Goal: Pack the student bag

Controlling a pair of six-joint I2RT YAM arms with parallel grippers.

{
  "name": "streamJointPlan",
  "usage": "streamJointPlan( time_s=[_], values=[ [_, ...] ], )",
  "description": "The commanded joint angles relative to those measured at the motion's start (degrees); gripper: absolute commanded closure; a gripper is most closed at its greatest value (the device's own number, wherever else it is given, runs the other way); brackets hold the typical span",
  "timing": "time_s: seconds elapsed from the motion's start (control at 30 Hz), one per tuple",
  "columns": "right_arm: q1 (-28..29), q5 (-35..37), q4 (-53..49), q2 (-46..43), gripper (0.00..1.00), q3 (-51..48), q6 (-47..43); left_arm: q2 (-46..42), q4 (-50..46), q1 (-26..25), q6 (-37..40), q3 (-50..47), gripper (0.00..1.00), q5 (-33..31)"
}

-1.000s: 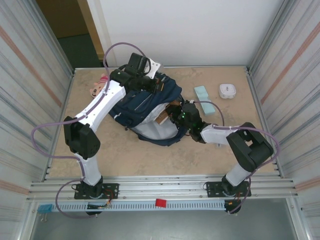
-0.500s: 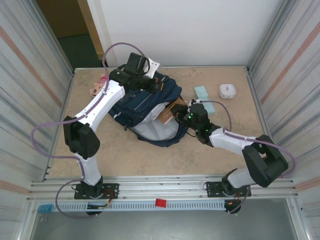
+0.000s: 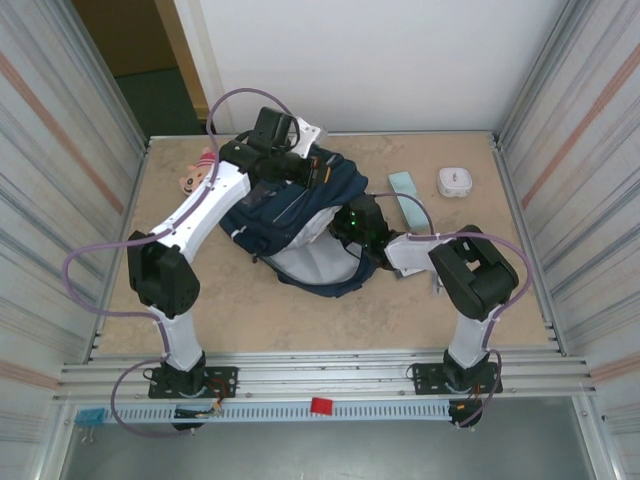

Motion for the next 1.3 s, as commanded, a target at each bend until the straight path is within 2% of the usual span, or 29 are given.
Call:
streamJointPlan(
  time_s=[0.0,0.07,0.1,0.3,0.43,0.6,0.73,0.9,1.03,1.13,1.27],
  values=[
    [0.30,0.66,-1.39,1.52,0.81,1.07,0.23,-3.75,4.33,0.23,-0.15,-0.39,1.00,-0.20],
    [0.16,0.47,-1.87,1.13,0.61,-0.39,0.33,-4.02,4.15,0.35,-0.10,-0.87,1.00,-1.54],
    [-0.02,0.37,-1.73,0.42,0.55,-1.38,0.30,-4.09,4.10,0.48,0.07,-1.13,1.00,-2.05],
    [-1.46,-0.50,-3.44,-6.68,0.32,-7.79,-1.09,-4.50,3.72,0.71,1.00,-2.22,1.00,-5.35],
    [-2.11,-1.09,-6.29,-14.34,0.30,-12.14,-3.34,-4.69,3.54,0.80,1.48,-3.18,1.00,-8.40],
    [-2.39,-5.77,-10.41,-26.95,0.30,-15.30,-10.57,-4.16,4.36,0.82,0.27,-4.19,1.00,-8.29],
    [-1.35,-7.98,-19.37,-37.82,0.31,-16.13,-17.50,-3.29,4.94,-0.29,0.35,-5.47,1.00,-8.43],
    [-1.60,-6.36,-32.59,-51.42,0.29,-16.40,-24.06,-1.68,7.20,-2.50,1.18,-9.80,1.00,-10.08],
    [-1.69,-5.00,-40.61,-57.15,0.27,-14.97,-32.29,0.77,10.95,-4.99,0.61,-14.52,1.00,-11.26],
    [-1.70,-4.90,-44.91,-58.36,0.26,-13.41,-40.01,3.29,13.36,-6.81,-0.84,-17.20,0.90,-11.47],
    [-0.60,-5.54,-49.20,-56.73,0.26,-10.82,-50.91,4.77,15.77,-7.15,-3.59,-19.45,0.65,-10.68]
  ],
)
